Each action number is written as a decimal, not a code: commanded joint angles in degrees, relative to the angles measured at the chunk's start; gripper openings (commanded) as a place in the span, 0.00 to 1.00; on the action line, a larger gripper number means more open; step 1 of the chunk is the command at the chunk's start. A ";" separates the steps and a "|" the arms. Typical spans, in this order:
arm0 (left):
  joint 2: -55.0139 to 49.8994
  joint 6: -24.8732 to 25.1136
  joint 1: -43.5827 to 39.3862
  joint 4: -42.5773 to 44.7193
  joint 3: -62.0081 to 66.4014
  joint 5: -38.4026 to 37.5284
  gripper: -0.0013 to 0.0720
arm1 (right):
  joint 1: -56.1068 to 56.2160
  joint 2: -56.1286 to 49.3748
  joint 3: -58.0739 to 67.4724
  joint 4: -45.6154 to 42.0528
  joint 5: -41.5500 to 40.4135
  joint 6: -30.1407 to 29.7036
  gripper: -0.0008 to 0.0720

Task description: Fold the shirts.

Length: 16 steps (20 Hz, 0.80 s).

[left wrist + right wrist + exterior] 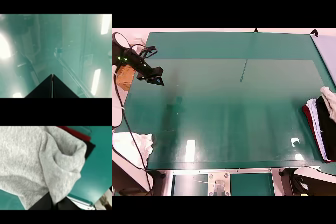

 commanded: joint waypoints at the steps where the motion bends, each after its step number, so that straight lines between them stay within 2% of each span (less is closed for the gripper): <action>1: 0.04 0.02 0.04 -0.02 -0.02 0.07 0.05 | -0.17 0.28 -12.92 -4.37 -4.85 0.35 0.34; 2: 0.04 0.02 0.04 -0.02 -0.02 0.33 0.05 | -0.17 0.00 -15.50 -4.42 -5.99 0.33 0.70; 3: 0.04 0.00 0.04 -0.04 -0.02 0.48 0.05 | -0.17 -0.70 -16.46 -4.42 -5.97 0.33 0.75; 5: 0.07 0.02 0.04 -0.72 0.00 -1.05 0.05 | 0.02 -1.25 -15.34 -4.00 -5.70 1.03 0.75; 6: 0.11 0.00 0.04 -1.88 0.00 -3.58 0.05 | 0.79 -1.25 -13.73 -2.89 -5.55 1.81 0.66; 7: 0.37 -0.04 0.02 -3.06 -0.09 -4.90 0.05 | 2.19 -1.22 -11.47 0.26 -5.99 1.79 0.38; 8: 1.07 -0.48 -0.09 -3.67 -0.31 -4.59 0.05 | 3.93 -1.14 -9.31 4.39 -6.84 1.53 0.17; 9: 1.97 -1.40 -0.55 -3.65 -0.33 -4.20 0.05 | 6.40 -0.66 -7.48 9.25 -8.31 1.22 0.08; 12: 7.48 -1.62 -2.32 -3.93 -3.32 -2.34 0.05 | 17.25 2.73 -6.32 17.88 -14.93 -0.13 0.03; 16: 20.87 -1.51 -4.52 -3.85 -19.28 0.72 0.05 | 34.23 10.36 -15.56 18.03 -19.39 -1.22 0.03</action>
